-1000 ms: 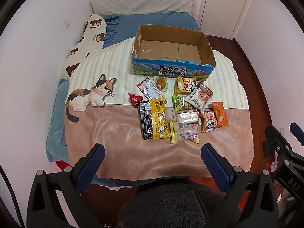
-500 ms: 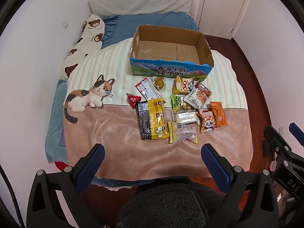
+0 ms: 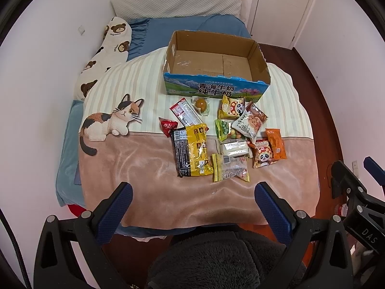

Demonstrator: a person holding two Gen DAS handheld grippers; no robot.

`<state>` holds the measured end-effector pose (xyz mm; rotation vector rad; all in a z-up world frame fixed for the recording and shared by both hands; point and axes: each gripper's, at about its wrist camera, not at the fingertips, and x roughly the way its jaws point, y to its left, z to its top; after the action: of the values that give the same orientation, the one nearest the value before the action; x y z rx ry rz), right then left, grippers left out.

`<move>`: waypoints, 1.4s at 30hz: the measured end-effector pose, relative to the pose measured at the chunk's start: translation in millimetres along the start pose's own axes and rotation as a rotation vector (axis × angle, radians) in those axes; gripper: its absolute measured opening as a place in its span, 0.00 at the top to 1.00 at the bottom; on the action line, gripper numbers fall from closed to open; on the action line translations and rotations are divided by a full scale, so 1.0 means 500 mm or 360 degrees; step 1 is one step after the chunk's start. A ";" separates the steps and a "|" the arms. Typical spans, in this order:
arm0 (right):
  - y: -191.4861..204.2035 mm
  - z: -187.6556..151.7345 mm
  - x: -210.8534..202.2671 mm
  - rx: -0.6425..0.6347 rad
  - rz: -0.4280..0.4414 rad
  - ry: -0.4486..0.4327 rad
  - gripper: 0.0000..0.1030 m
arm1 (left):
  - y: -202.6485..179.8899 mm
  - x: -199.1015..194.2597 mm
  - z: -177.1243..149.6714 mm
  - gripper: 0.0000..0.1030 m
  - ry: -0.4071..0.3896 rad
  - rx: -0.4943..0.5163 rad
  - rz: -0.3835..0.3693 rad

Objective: Organize snacks
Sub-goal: 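Grasp the yellow-black noodle bag with left tool while right tool grasps orange packet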

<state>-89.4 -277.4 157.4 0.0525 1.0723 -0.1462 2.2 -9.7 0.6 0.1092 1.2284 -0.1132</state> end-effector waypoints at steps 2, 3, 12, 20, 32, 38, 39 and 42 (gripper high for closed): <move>0.001 -0.001 0.002 -0.0002 0.0000 0.0001 0.00 | 0.001 -0.001 0.000 0.00 0.0002 0.0002 -0.0005; 0.000 0.000 0.001 0.0001 0.0000 0.0003 0.00 | 0.001 0.000 0.000 0.00 0.0006 0.0004 -0.0007; -0.005 0.003 0.044 0.0035 0.0011 0.0052 0.00 | 0.026 0.072 0.024 0.00 0.0061 -0.0035 0.0027; -0.044 0.003 0.254 0.0211 0.0133 0.0311 0.00 | 0.108 0.303 0.080 0.00 0.0335 -0.0239 0.0065; -0.122 -0.008 0.595 0.0277 0.0068 0.0666 0.00 | 0.089 0.616 0.102 0.00 0.0700 -0.0249 -0.0047; -0.149 0.016 0.687 0.0228 0.0047 0.0752 0.00 | 0.051 0.697 0.095 0.00 0.0791 -0.0160 0.0001; -0.150 0.018 0.699 0.0216 0.0045 0.0763 0.00 | 0.047 0.709 0.093 0.00 0.0810 -0.0154 0.0009; -0.161 0.019 0.748 0.0195 0.0048 0.0827 0.00 | 0.045 0.740 0.089 0.00 0.0853 -0.0168 0.0008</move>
<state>82.7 -393.2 -164.2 0.2263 1.5794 -0.1758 169.5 -3.9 -333.3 0.0510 1.7658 -0.0128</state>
